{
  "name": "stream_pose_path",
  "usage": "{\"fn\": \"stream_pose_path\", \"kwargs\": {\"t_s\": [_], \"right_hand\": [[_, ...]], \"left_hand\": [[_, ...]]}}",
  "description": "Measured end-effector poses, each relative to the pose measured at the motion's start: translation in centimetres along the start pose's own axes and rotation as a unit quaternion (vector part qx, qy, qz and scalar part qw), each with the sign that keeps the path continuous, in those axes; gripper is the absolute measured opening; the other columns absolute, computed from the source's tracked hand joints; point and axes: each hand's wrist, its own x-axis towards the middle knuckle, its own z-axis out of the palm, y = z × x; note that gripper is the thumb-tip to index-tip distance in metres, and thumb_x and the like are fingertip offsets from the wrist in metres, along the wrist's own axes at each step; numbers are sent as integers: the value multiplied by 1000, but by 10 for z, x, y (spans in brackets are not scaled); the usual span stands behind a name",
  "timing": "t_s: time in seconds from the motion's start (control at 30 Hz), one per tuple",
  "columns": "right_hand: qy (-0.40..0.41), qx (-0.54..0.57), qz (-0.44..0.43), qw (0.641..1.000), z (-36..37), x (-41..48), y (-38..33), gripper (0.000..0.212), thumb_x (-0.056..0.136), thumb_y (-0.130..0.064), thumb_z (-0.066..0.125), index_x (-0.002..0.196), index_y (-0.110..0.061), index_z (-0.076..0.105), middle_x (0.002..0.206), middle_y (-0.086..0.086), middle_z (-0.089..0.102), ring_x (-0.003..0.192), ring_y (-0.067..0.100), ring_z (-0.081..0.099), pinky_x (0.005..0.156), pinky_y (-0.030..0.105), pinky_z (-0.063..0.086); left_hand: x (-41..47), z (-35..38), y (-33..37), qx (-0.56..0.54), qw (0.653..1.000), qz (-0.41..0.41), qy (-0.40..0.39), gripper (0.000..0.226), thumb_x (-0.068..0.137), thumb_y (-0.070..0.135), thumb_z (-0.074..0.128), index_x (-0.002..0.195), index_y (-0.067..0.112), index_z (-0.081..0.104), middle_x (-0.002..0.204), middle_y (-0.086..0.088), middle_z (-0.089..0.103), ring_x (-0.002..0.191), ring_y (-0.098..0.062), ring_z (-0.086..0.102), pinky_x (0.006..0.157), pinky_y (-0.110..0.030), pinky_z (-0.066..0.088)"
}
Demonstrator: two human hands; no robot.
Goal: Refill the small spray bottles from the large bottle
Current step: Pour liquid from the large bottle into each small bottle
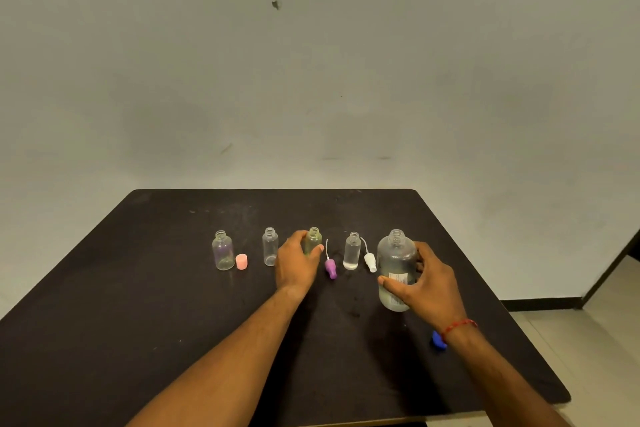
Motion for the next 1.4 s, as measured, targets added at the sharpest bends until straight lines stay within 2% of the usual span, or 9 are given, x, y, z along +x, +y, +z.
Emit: {"fn": "stream_pose_path", "kwargs": {"t_s": [0.1, 0.23, 0.47, 0.6, 0.8, 0.97, 1.13, 1.27, 1.4], "right_hand": [[-2, -2, -5, 1000, -1, 2, -3, 76, 62, -46, 87, 126, -30, 48, 123, -5, 62, 102, 12, 59, 92, 29, 52], [-6, -12, -15, 1000, -1, 3, -11, 76, 63, -47, 86, 127, -31, 48, 122, -7, 62, 101, 9, 58, 89, 25, 50], [-29, -48, -83, 995, -2, 8, -39, 77, 62, -50, 83, 130, -37, 50, 116, -13, 62, 99, 7, 59, 87, 23, 52], [-56, -122, -103, 986, -2, 15, -57, 79, 60, -60, 75, 132, -40, 47, 111, -13, 60, 96, 8, 59, 81, 27, 54], [-76, -228, -128, 962, -2, 22, -80, 81, 68, -57, 75, 139, -39, 40, 109, -10, 54, 97, 9, 52, 80, 26, 52], [-79, -259, -149, 951, -1, 23, -93, 80, 69, -58, 73, 139, -41, 39, 109, -9, 54, 100, 14, 54, 83, 36, 53], [-80, -300, -162, 937, -2, 24, -103, 78, 71, -56, 71, 140, -42, 37, 113, -7, 53, 106, 16, 52, 87, 36, 48], [-83, -336, -171, 923, -5, 24, -110, 78, 73, -56, 70, 141, -43, 36, 118, -6, 52, 110, 18, 49, 89, 37, 44], [-86, -364, -177, 910, -9, 26, -116, 79, 73, -57, 69, 143, -43, 34, 121, -6, 52, 112, 18, 49, 89, 37, 42]], "left_hand": [[-2, -6, 2, -8, 1000, 6, 5, 30, 88, 26, 76, 114, 17, 65, 97, 10, 63, 90, -8, 60, 71, -10, 40], [-8, -16, 9, -23, 1000, 19, 6, 30, 87, 29, 76, 113, 19, 65, 97, 13, 63, 87, -1, 58, 65, -1, 38], [-30, -38, 24, -43, 995, 88, -1, 36, 84, 31, 78, 117, 27, 68, 100, 20, 68, 94, 12, 61, 78, -8, 49], [-40, -55, 31, -59, 992, 116, -4, 32, 83, 26, 78, 114, 29, 71, 98, 21, 70, 97, 12, 61, 81, -9, 50], [-48, -75, 36, -59, 987, 151, -9, 32, 79, 32, 75, 111, 33, 72, 99, 22, 71, 97, 5, 64, 80, -24, 58], [-51, -89, 40, -35, 986, 164, -11, 33, 82, 31, 76, 115, 29, 72, 98, 24, 66, 93, 12, 61, 79, -14, 54], [-54, -100, 40, -24, 985, 169, -8, 30, 82, 29, 76, 112, 29, 73, 92, 24, 66, 90, 9, 62, 79, -14, 54], [-57, -105, 40, -18, 986, 166, -9, 29, 83, 27, 77, 112, 27, 73, 93, 23, 65, 86, 11, 61, 76, -6, 49], [-60, -107, 41, -18, 986, 167, -15, 27, 83, 27, 76, 110, 28, 74, 92, 19, 69, 87, 4, 65, 77, -14, 55]]}}
